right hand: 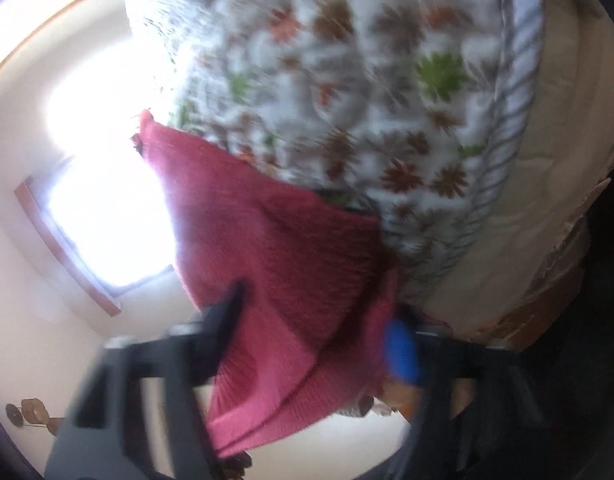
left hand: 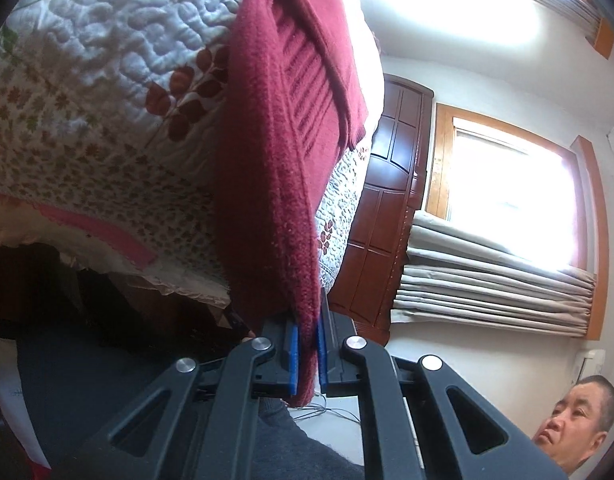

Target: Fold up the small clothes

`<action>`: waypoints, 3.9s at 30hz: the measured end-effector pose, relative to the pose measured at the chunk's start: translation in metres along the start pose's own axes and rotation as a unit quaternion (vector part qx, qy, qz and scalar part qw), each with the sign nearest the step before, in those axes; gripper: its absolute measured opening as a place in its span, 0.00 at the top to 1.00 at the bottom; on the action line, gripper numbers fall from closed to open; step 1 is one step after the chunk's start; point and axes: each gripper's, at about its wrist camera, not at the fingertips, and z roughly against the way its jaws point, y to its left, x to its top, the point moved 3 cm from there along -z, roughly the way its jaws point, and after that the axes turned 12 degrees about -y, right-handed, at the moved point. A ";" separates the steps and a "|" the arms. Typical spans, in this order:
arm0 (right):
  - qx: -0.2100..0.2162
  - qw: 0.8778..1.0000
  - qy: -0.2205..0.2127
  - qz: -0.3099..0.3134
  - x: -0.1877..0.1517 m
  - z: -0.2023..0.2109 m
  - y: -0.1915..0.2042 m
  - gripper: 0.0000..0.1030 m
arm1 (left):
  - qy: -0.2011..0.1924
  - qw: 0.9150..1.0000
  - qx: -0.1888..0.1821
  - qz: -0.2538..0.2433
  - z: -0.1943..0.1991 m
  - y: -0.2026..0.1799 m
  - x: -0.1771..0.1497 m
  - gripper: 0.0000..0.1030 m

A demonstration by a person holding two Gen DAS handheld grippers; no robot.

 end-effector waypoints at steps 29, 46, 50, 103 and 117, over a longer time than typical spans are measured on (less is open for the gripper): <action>0.032 0.965 0.015 0.260 -0.020 -0.010 0.339 0.95 | -0.156 0.960 -0.196 0.123 0.035 0.010 0.061 0.94; -0.096 0.939 0.130 0.304 0.058 -0.202 0.359 0.71 | -0.254 0.937 -0.099 0.220 -0.029 0.040 0.166 0.50; -0.067 0.929 0.128 0.341 0.068 -0.186 0.386 0.62 | -0.270 0.947 -0.069 0.158 -0.011 0.014 0.160 0.34; -0.176 0.790 0.102 0.578 0.028 -0.203 0.379 0.94 | -0.184 0.904 0.252 -0.293 -0.048 -0.094 0.146 0.91; -0.097 0.804 0.057 0.584 0.023 -0.196 0.476 0.95 | -0.252 0.894 0.177 -0.327 -0.010 -0.177 0.175 0.91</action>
